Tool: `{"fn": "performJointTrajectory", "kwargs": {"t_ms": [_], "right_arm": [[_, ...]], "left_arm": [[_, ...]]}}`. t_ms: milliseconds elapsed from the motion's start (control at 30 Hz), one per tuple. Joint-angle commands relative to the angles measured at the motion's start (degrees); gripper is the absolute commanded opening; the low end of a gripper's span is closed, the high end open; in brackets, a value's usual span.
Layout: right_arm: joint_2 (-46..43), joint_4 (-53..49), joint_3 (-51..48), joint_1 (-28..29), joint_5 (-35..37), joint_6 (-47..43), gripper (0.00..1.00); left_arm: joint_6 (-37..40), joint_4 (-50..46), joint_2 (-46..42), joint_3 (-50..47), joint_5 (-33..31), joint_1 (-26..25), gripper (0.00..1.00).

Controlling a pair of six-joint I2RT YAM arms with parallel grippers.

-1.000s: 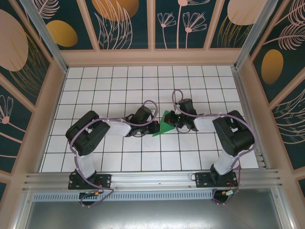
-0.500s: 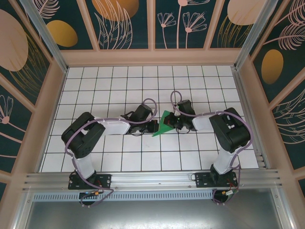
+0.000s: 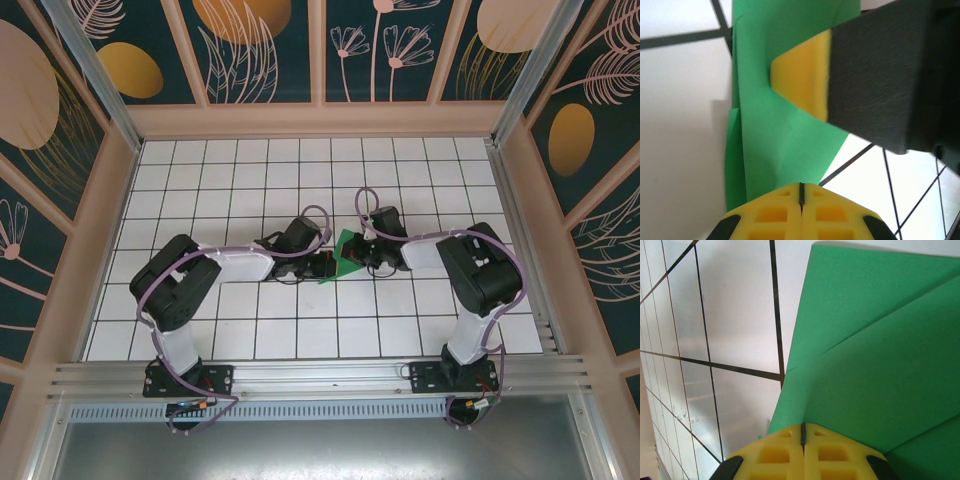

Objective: Fold a paper plane with a square sheet of paper (pick it up from the middle)
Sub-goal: Fourth fold the wing at the center of the table.

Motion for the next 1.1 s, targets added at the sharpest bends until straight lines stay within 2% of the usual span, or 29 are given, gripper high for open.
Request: {"fn": "performJointTrajectory", "kwargs": {"t_ms": [0, 667, 1000, 1067], "right_arm": [[5.8, -9.9, -2.0, 0.1, 8.0, -2.1, 0.0], [6.4, -12.7, -1.4, 0.0, 9.5, -2.5, 0.0], [6.6, -14.2, -0.9, 0.0, 10.0, -2.9, 0.0], [6.7, -14.4, -1.0, 0.0, 10.2, -3.0, 0.0]], "left_arm": [[-0.9, -2.1, 1.2, -0.2, 0.4, 0.2, 0.03], [0.0, -3.0, 0.1, -6.1, -1.3, 0.3, 0.02], [1.4, -2.8, -5.0, -14.0, 1.2, 0.2, 0.0], [3.0, -5.2, -6.1, -14.0, -0.2, 0.2, 0.0]]}}
